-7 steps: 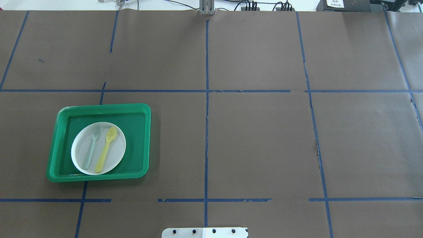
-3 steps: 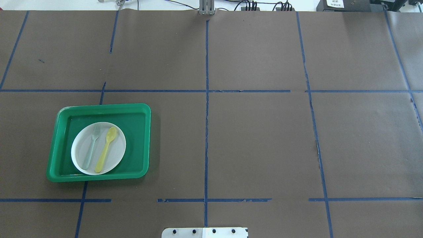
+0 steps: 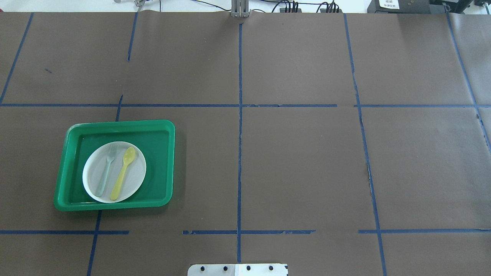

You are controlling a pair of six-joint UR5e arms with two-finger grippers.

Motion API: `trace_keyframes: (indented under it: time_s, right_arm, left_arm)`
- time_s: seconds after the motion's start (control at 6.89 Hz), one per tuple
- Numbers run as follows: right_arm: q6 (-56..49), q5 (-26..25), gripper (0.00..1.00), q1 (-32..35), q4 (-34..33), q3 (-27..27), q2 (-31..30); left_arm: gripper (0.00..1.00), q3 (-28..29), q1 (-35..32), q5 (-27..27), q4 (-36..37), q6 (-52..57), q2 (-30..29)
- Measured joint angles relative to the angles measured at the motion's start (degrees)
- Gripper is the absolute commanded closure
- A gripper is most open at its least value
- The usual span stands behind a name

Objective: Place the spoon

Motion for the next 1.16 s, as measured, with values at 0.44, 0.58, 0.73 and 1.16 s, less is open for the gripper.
trace_keyframes:
  time_s: [0.44, 0.58, 0.73, 1.16]
  right_arm:
    - [0.0, 0.0, 0.00, 0.0, 0.0, 0.0, 0.0]
    - [0.0, 0.0, 0.00, 0.0, 0.0, 0.0, 0.0]
    - [0.0, 0.0, 0.00, 0.0, 0.0, 0.0, 0.0]
    - [0.0, 0.0, 0.00, 0.0, 0.0, 0.0, 0.0]
  left_arm:
    - [0.06, -3.7, 13.0, -2.1, -7.2, -20.7, -3.2]
    - [0.06, -5.1, 19.2, -1.7, -10.8, -30.0, -4.4]
    - [0.06, -7.0, 25.5, 0.9, -14.4, -39.7, -5.3]
    - [0.09, -13.0, 45.6, 16.1, -19.0, -62.6, -6.7]
